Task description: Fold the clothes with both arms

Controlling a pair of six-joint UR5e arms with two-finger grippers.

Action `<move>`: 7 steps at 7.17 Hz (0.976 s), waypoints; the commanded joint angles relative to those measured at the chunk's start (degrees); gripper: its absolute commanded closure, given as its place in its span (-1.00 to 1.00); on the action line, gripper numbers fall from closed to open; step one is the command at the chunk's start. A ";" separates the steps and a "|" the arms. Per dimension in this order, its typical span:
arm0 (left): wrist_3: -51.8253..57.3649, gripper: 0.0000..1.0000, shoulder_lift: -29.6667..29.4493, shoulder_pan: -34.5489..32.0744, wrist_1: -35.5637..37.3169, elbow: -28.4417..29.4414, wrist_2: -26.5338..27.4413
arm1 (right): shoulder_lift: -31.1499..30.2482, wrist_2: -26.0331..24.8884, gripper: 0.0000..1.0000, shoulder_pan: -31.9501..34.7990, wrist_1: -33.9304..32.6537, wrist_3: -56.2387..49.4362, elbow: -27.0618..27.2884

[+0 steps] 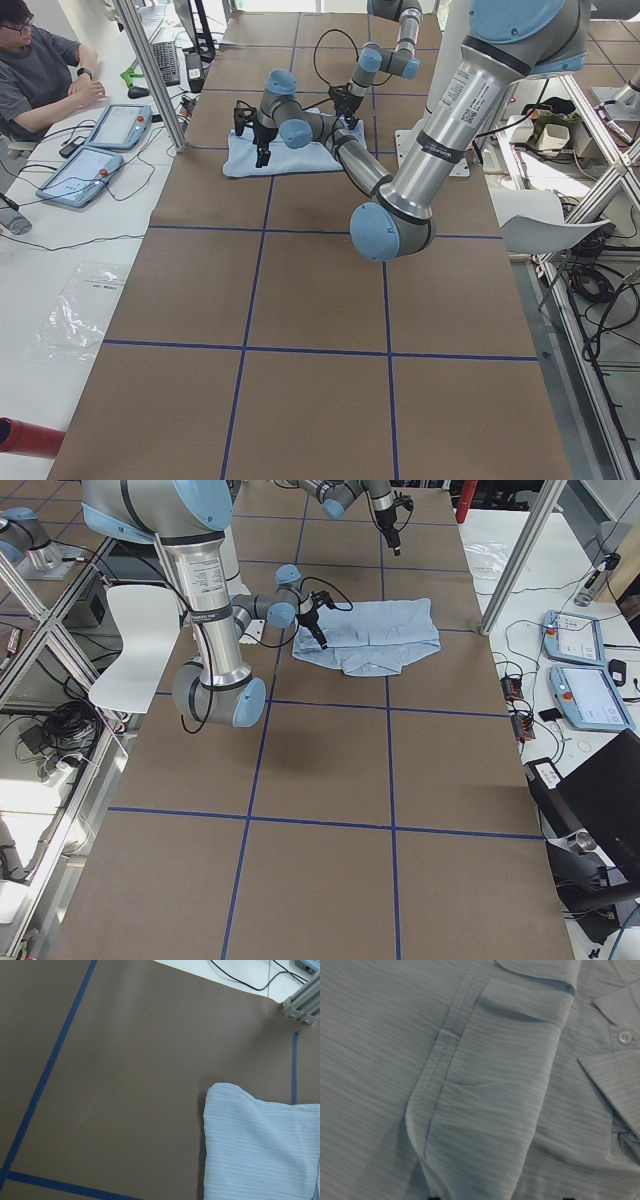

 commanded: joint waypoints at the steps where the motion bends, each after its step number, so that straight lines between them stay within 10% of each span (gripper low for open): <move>1: -0.87 -1.00 -0.16 0.24 -0.12 -0.07 0.00 | -1.75 0.07 -0.73 0.08 0.00 -0.09 0.68; 7: -0.96 -1.00 -0.34 0.33 -0.21 -0.16 0.00 | -2.37 0.68 -0.93 -1.68 0.00 -0.18 1.82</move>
